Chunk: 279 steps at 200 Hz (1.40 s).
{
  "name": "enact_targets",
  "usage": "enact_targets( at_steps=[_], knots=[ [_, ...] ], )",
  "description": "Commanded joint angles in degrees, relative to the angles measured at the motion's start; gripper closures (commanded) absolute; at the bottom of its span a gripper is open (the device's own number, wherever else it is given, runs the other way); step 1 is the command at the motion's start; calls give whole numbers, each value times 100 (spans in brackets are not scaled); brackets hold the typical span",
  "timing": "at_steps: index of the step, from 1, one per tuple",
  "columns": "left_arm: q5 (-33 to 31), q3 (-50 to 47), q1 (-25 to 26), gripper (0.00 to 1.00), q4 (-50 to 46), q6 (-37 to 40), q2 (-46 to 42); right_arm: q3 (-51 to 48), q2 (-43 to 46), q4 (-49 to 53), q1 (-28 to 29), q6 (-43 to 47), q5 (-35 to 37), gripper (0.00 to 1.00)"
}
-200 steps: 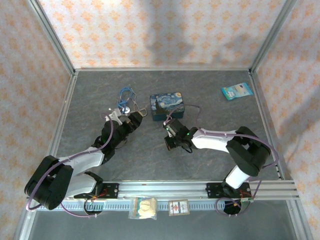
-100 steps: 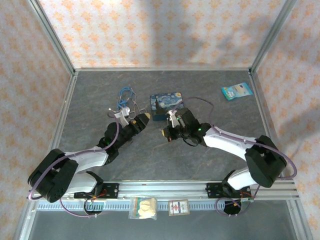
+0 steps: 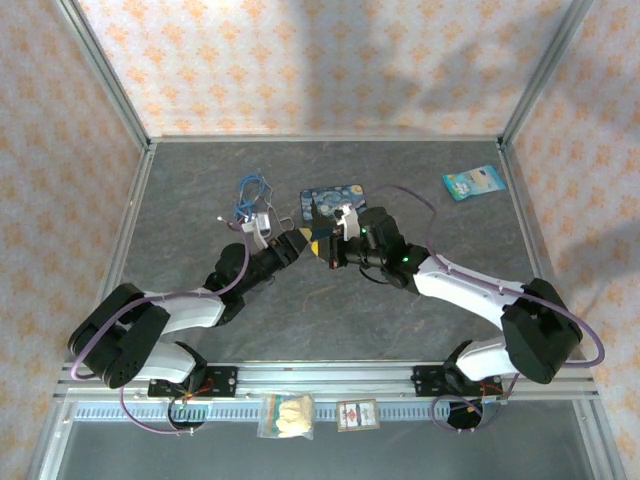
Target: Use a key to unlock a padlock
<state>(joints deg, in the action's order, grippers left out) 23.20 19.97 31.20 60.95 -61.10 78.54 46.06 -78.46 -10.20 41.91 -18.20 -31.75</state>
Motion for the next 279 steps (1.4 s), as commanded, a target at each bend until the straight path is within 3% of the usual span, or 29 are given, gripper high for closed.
enact_targets(
  at_steps=[1,29,103,116,141,166,208,279],
  knots=[
    [63,181,79,49,120,234,19,45,-39,-393,-34,-143,-193,100],
    [35,208,103,58,31,317,50,35,-83,-413,-40,-151,-256,100],
    [-39,289,116,100,-102,416,94,43,-87,-378,-43,-115,-271,100],
    [-94,314,114,100,-251,517,21,52,7,-343,-47,-96,-236,87],
    [-174,464,114,100,-821,1007,-264,-52,454,-340,-167,31,-165,48],
    [-221,655,114,100,-1439,1642,-635,-204,938,-526,-338,58,-207,35],
    [8,817,109,100,-1595,2119,-935,-342,934,-1522,-385,-368,-944,38],
    [403,671,114,100,-478,1507,-943,-511,694,-2165,-394,-584,-1215,49]
  ],
)
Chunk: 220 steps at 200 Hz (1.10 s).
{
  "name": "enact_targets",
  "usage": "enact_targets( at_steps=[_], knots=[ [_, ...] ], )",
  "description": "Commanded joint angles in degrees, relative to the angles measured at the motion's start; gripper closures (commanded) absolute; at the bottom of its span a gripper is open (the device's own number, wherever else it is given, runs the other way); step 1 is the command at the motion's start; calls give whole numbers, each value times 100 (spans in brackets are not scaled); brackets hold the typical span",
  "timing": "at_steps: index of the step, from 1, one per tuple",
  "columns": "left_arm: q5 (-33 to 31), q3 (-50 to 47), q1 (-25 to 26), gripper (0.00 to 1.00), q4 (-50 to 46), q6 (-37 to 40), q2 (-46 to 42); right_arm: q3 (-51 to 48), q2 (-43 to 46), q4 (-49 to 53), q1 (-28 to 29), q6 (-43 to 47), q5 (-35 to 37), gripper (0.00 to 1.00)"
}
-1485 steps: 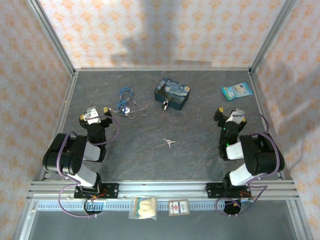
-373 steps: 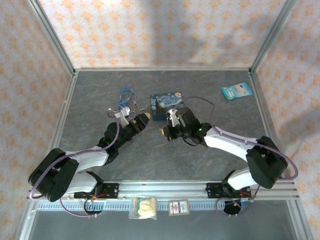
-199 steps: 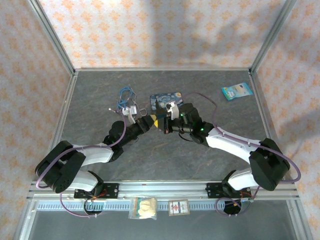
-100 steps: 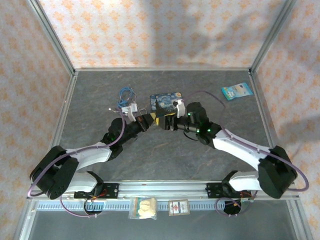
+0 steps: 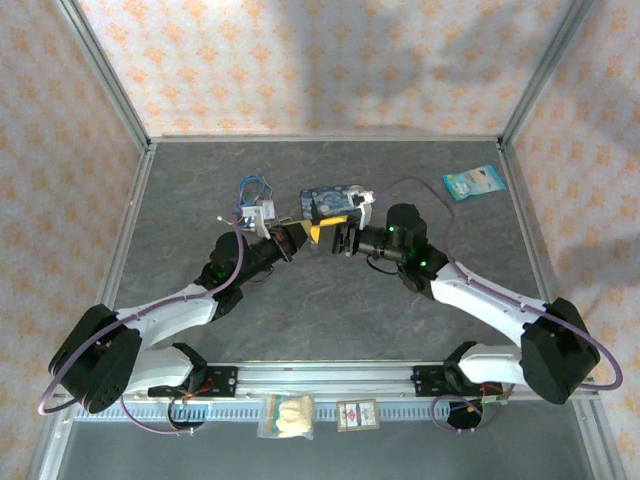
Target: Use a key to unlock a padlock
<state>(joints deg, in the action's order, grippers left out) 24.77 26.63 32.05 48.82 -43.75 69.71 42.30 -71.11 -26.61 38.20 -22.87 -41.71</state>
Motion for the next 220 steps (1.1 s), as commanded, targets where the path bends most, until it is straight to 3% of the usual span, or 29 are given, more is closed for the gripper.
enact_targets(
  at_steps=[1,73,139,198,212,217,220],
  knots=[
    [251,2,29,100,744,-239,-57,-144,-42,-539,-23,-123,-221,49],
    [378,0,29,100,1237,-681,-107,-425,-329,-1525,-29,-655,-571,58],
    [424,-87,38,100,1717,-1003,85,-460,-739,-2733,-24,-1357,-939,75],
    [184,-271,40,100,1876,-1104,-2,-541,-791,-2800,-31,-1408,-822,100],
    [117,-298,40,100,1861,-1119,-37,-539,-786,-2743,-31,-1364,-796,100],
    [77,-303,43,91,1832,-1142,-50,-513,-783,-2681,-27,-1330,-786,100],
    [33,-315,43,81,1814,-1138,-66,-505,-775,-2623,-30,-1293,-784,100]
  ],
)
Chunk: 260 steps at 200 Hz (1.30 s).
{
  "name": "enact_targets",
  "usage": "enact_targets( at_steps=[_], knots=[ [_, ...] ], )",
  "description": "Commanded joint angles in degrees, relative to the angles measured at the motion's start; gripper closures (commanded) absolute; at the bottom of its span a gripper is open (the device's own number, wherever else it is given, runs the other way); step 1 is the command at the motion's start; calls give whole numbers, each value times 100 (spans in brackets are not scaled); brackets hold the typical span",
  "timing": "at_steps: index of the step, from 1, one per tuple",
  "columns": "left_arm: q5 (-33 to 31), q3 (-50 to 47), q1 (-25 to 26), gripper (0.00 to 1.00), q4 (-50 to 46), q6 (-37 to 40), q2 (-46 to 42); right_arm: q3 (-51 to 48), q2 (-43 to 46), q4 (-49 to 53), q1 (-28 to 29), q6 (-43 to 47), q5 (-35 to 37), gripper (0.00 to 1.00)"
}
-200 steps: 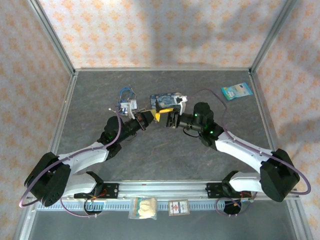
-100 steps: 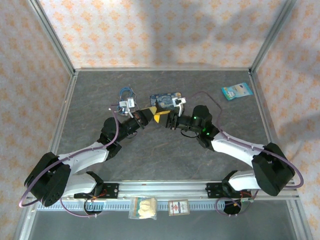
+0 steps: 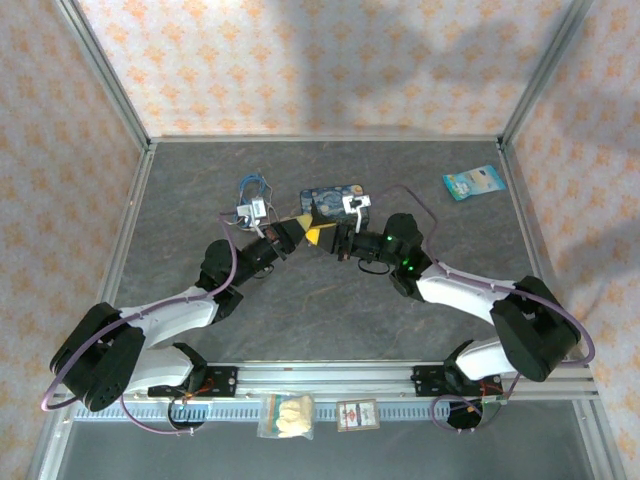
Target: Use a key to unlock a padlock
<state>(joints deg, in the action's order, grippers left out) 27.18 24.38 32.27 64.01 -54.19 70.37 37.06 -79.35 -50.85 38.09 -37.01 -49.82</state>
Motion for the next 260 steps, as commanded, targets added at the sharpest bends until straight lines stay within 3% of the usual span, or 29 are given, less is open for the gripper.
enact_targets(
  at_steps=[1,19,26,33,49,66,105,130,193,260],
  knots=[
    [-224,-91,18,77,291,-92,-139,25,50,-176,-20,140,35,100],
    [-603,-107,11,17,-125,70,-353,146,120,454,-27,542,139,100],
    [-825,-109,6,5,-438,194,-480,201,170,777,-37,734,202,100],
    [-1098,-93,-1,1,-826,312,-613,256,235,1128,-42,956,285,100],
    [-1631,3,-27,1,-1810,548,-794,326,342,1845,-131,1328,452,100],
    [-1688,85,-28,3,-2337,760,-735,388,335,2482,-315,1560,377,100],
    [-1443,-248,31,17,-1896,296,45,397,421,3866,-484,2530,909,100],
    [-1430,-89,333,21,-1613,222,791,421,424,4564,-685,2916,1255,100],
    [-1881,1006,995,26,-1853,165,2503,126,850,5127,-1574,2941,1516,100],
    [-3226,2265,1071,37,-3259,684,3533,-199,1347,4722,-1902,2474,1396,100]
  ],
)
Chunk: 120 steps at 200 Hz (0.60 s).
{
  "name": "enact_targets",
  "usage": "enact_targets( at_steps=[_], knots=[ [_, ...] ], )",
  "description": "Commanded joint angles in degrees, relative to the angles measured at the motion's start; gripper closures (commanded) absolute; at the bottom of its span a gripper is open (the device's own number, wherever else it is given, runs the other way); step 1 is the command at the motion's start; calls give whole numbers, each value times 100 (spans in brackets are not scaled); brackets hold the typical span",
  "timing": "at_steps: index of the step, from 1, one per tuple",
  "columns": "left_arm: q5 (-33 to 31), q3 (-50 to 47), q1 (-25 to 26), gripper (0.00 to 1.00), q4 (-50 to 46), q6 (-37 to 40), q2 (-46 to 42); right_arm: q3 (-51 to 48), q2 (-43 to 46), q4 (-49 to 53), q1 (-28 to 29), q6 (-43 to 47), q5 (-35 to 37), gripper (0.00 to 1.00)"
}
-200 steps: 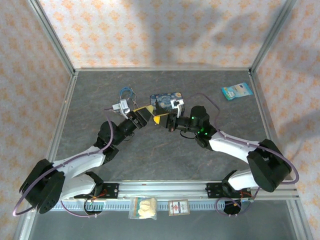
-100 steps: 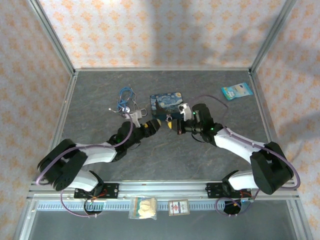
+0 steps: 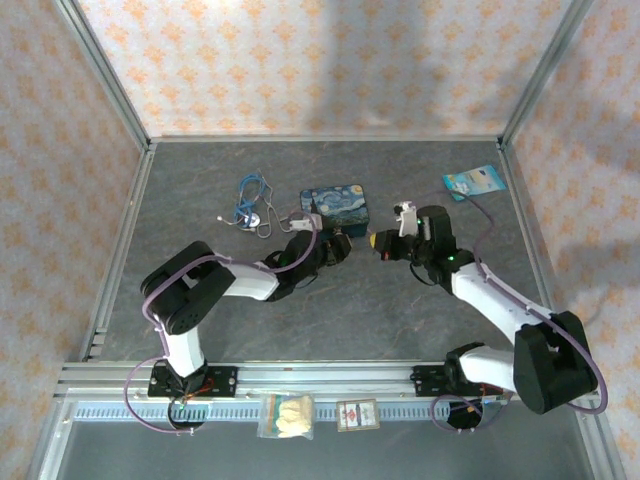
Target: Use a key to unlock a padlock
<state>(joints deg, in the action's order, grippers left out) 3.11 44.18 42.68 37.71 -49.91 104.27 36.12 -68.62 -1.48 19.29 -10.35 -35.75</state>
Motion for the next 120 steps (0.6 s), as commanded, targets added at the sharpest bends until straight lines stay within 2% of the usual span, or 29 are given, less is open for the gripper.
enact_targets(
  at_steps=[1,23,45,72,120],
  knots=[
    [-842,293,26,37,-636,255,149,-109,276,-223,-26,-194,-11,100],
    [-995,468,30,38,-707,277,331,-182,336,-333,-23,-298,-28,100],
    [-789,800,29,39,-804,383,753,-219,336,-439,-22,-365,-64,100],
    [-476,1170,34,47,-885,473,1195,-200,303,-467,-22,-388,-92,100],
    [-521,1278,21,55,-813,401,1567,-245,277,-538,-28,-450,-134,100]
  ],
)
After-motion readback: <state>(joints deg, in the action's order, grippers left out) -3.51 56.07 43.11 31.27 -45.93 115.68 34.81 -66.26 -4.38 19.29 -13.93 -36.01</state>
